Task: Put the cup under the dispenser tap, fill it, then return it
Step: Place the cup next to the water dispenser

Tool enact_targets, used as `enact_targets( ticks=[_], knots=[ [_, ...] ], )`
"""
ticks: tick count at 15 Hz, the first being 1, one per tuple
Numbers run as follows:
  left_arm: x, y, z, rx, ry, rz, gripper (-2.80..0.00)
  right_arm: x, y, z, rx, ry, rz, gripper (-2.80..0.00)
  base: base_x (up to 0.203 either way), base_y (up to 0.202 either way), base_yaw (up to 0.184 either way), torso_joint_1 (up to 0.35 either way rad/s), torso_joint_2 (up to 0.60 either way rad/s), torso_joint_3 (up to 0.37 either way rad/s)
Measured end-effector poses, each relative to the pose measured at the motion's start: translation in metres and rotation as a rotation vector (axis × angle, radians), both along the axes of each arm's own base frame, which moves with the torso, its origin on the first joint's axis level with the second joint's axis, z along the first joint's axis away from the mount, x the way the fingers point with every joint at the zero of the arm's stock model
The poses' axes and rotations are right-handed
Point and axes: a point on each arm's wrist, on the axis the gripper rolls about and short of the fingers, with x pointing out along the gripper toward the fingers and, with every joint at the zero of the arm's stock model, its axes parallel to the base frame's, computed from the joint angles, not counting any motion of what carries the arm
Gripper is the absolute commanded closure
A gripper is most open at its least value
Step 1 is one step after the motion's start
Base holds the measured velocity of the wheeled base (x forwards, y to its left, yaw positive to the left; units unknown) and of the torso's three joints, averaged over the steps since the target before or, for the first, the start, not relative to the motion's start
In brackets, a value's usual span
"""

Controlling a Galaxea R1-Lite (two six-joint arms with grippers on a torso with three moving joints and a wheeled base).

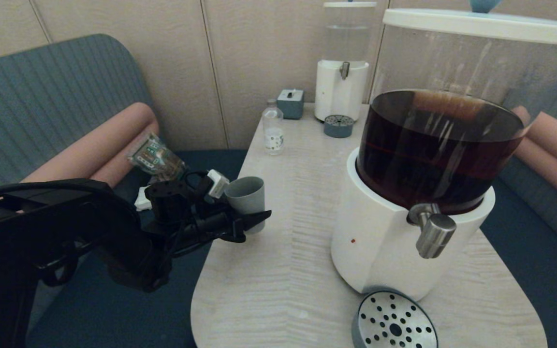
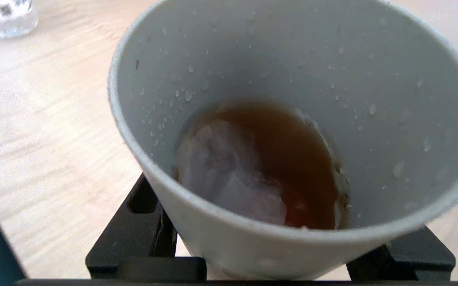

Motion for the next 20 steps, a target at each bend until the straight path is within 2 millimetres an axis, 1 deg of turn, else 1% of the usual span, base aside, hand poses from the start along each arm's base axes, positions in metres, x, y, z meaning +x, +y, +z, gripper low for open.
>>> enact_targets(
  ticks=[6,18,19,20],
  knots=[
    [0.012,-0.003,-0.019,0.007,0.023,0.000,0.00,0.000,0.000,0.000,0.000,0.000,0.000,0.00,0.000,0.000,0.000,0.000,0.00,0.000],
    [0.016,-0.005,-0.032,0.015,0.038,-0.002,0.00,0.000,0.000,0.000,0.000,0.000,0.000,0.00,0.000,0.000,0.000,0.000,0.00,0.000],
    [0.016,-0.005,-0.033,0.016,0.038,-0.002,-2.80,0.000,0.000,0.000,0.000,0.000,0.000,0.00,0.000,0.000,0.000,0.000,0.00,0.000],
    [0.016,-0.005,-0.033,0.017,0.040,-0.003,-2.80,0.000,0.000,0.000,0.000,0.000,0.001,0.00,0.000,0.000,0.000,0.000,0.00,0.000]
  ],
)
